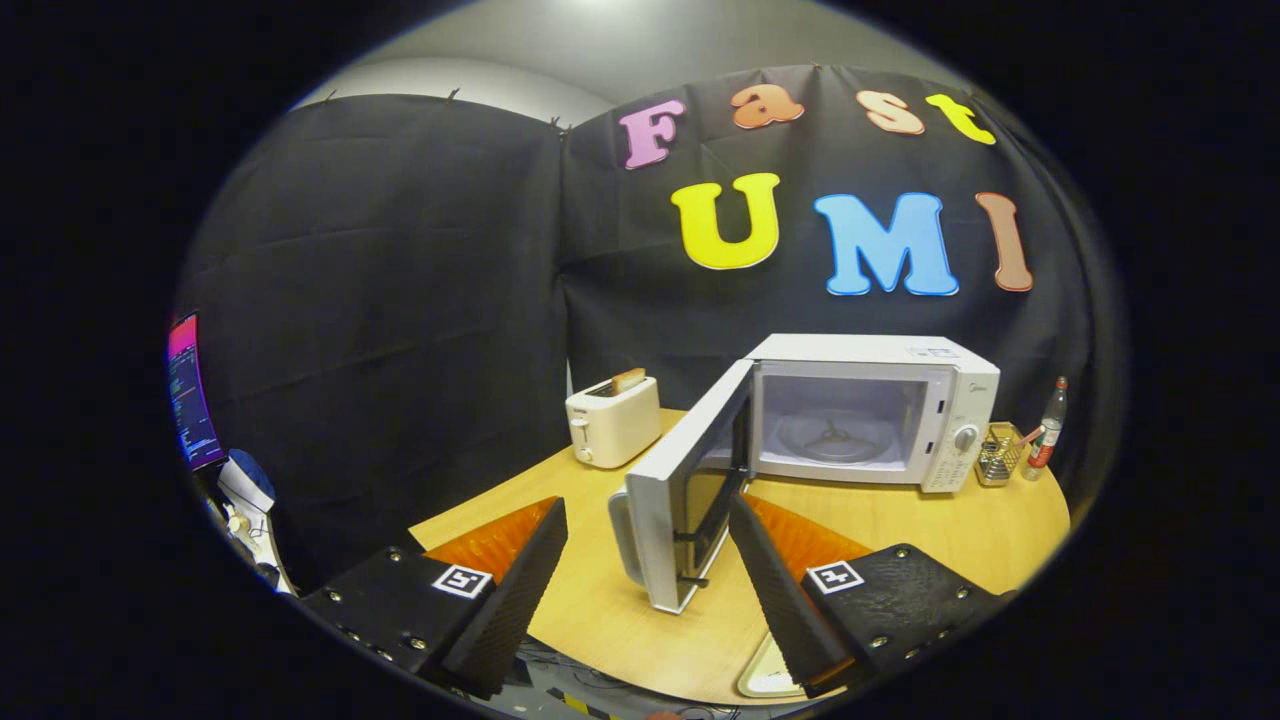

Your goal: Open the microwave, put the food inside, and close the microwave door.

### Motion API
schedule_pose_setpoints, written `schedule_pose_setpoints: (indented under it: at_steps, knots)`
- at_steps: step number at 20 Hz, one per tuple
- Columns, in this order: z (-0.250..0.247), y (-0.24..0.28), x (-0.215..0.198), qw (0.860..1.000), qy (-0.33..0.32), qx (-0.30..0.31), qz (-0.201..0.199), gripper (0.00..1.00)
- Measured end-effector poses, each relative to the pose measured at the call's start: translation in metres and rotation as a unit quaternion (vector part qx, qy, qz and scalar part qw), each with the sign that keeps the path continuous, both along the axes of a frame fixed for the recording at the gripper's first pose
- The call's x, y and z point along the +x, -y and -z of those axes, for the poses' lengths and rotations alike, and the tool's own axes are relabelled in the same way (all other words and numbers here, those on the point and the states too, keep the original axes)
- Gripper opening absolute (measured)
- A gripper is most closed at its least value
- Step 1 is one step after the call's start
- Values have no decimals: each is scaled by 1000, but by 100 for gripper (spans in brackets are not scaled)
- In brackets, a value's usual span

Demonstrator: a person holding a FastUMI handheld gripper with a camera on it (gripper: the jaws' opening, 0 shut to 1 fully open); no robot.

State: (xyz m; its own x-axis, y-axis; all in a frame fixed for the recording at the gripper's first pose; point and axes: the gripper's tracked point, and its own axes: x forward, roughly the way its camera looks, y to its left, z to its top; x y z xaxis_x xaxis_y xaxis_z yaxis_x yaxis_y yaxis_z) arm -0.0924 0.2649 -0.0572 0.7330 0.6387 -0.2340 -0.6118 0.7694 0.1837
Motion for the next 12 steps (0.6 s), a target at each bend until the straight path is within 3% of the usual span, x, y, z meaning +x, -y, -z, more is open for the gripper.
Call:
schedule_pose_setpoints:
  at_steps: [8, 12]
  knots:
    - [43, 85, 42, 994, -42, -37, 97, 99]
    - [76, 114, 50, 987, -79, -57, 127, 99]
